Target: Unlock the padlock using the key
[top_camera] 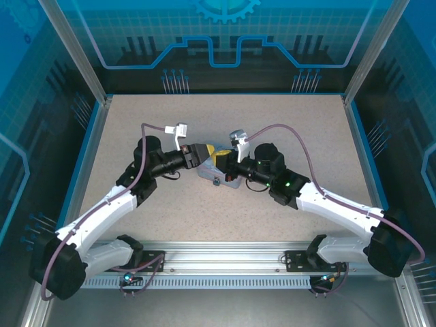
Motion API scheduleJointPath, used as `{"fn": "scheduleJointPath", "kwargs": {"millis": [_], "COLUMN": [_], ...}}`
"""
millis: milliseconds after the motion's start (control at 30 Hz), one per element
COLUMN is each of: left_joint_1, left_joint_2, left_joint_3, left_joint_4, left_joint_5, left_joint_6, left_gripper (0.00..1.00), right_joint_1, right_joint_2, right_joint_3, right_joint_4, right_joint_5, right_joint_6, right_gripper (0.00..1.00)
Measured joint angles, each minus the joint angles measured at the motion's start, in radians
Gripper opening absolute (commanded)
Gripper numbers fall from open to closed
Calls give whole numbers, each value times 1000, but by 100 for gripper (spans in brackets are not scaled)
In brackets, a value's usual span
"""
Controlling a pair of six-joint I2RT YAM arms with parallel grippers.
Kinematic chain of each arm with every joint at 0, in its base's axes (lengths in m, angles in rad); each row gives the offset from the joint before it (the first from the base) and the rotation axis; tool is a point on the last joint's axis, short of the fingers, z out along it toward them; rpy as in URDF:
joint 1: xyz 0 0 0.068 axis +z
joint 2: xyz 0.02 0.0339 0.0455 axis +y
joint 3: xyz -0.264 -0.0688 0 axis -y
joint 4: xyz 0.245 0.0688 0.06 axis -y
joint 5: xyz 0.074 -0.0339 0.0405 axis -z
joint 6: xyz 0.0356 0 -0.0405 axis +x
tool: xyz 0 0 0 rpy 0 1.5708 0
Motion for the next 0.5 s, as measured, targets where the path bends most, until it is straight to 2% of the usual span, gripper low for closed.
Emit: {"fn": "scheduleJointPath", "kwargs": {"millis": [267,500], "left_joint_1": [-3,-6], "left_joint_2": [5,5], "left_joint_3": [0,1], "left_joint_4": [1,1], "left_joint_5": [0,-8], "left_joint_6": [1,5], "left_gripper": [34,15], "right_joint_1": [5,5], "right_joint_2": [0,0], "right_joint_3": [0,0], "right_joint_4": [0,-2], "right_joint_5": [0,0], "right_joint_6": [0,0], "right_gripper": [0,0]}}
